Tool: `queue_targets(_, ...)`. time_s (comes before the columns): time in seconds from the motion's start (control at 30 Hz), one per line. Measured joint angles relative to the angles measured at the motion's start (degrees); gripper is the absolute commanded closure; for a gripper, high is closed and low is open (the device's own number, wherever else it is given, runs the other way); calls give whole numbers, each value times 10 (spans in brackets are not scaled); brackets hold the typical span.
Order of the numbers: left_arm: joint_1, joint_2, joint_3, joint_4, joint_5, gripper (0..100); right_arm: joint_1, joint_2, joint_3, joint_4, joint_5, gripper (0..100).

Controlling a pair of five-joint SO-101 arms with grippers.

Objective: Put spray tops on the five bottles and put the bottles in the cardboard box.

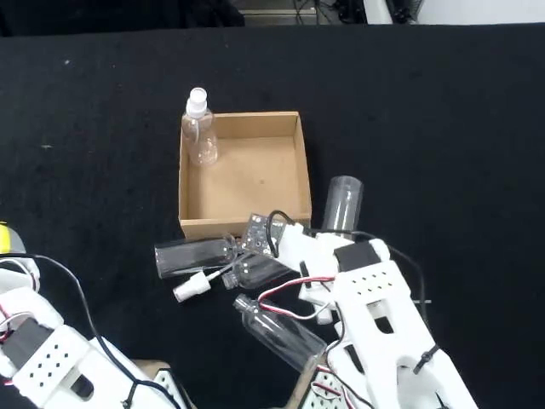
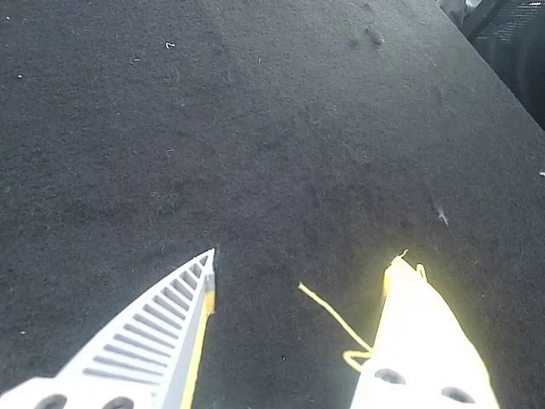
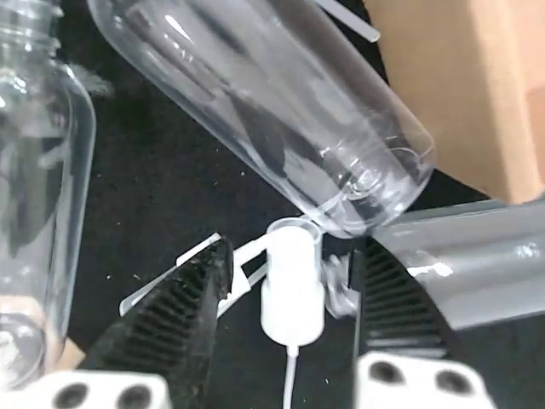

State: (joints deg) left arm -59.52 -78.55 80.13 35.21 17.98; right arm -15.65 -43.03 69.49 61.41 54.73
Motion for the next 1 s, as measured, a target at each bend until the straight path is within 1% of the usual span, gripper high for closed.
queue_targets(0.2, 0, 0, 0, 0, 0, 773, -1, -1, 11, -14, 0, 797)
queue_targets(0.37, 0, 0, 0, 0, 0, 773, 47, -1, 6, -9, 0, 800)
queue_targets(0.77, 0, 0, 0, 0, 0, 773, 176, -1, -135, 162, 0, 801)
queue_targets(0.87, 0, 0, 0, 0, 0, 773, 191, -1, -137, 173, 3, 801)
queue_targets(0.93, 0, 0, 0, 0, 0, 773, 190, -1, -125, 171, 23, 801)
queue_targets(1.0, 0, 0, 0, 0, 0, 773, 190, -1, -90, 147, 45, 801)
